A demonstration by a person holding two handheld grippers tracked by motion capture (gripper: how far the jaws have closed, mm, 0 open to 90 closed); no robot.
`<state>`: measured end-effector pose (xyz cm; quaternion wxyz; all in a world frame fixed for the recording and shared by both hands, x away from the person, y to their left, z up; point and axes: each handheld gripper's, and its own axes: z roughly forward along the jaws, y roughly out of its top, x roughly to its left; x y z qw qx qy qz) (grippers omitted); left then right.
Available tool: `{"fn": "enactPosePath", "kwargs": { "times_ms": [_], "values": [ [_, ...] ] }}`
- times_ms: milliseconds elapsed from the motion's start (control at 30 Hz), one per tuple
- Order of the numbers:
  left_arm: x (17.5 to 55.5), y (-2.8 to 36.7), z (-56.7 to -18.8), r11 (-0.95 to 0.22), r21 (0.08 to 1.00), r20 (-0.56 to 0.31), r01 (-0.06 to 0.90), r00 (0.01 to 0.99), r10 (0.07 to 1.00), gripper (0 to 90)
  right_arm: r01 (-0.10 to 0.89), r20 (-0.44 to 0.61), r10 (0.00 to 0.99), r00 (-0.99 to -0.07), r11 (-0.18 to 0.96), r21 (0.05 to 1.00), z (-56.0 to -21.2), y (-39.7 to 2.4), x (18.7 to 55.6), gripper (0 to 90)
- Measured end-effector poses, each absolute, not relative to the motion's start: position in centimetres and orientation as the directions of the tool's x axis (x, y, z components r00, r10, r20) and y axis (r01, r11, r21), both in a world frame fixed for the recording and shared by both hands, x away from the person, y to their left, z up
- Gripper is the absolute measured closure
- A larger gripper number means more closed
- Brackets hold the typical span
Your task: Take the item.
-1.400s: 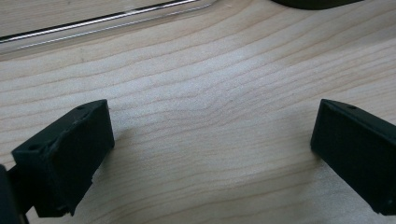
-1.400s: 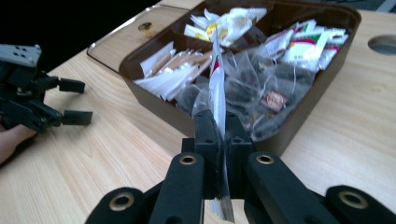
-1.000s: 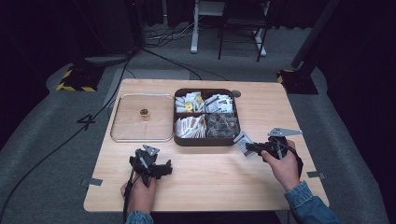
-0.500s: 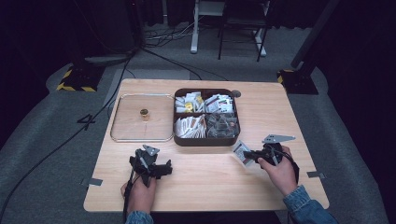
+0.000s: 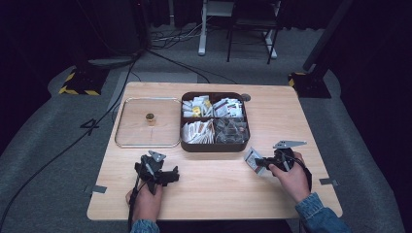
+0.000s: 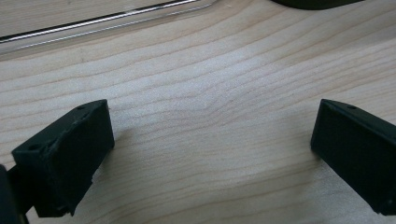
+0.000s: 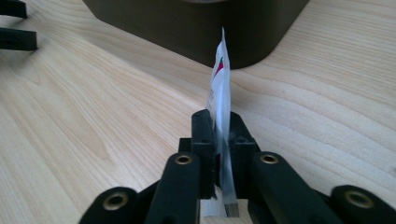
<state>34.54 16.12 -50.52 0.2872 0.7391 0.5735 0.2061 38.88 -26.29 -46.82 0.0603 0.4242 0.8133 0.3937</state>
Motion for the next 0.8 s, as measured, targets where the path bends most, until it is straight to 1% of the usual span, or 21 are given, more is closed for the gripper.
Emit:
{"fn": "enactPosePath", "kwargs": {
  "times_ms": [33,133,267,300,600,800],
  "values": [
    [34.5,16.1,-50.5,-0.177,0.661,-0.025,0.729,0.257,0.966,0.0,0.640,0.228,0.740,-0.632,0.334,0.692,-46.9,-26.3,38.9,80.1],
    [34.5,16.1,-50.5,-0.178,0.661,-0.025,0.729,0.257,0.966,0.0,0.622,0.202,0.747,-0.633,0.335,0.708,-47.1,-26.4,39.2,57.2],
    [34.5,16.1,-50.5,-0.178,0.661,-0.025,0.729,0.258,0.966,0.0,0.589,0.131,0.775,-0.618,0.346,0.731,-47.2,-26.9,39.6,45.5],
    [34.5,16.1,-50.5,-0.178,0.661,-0.025,0.729,0.257,0.966,0.0,0.580,0.112,0.780,-0.616,0.352,0.735,-47.2,-27.0,39.6,45.2],
    [34.5,16.1,-50.5,-0.178,0.661,-0.025,0.729,0.257,0.966,0.0,0.544,0.074,0.802,-0.592,0.331,0.771,-46.3,-27.9,39.7,44.3],
    [34.5,16.1,-50.5,-0.178,0.661,-0.025,0.729,0.258,0.966,0.0,0.518,0.088,0.777,-0.623,0.325,0.791,-45.3,-27.8,39.2,44.3]
  ]
}}
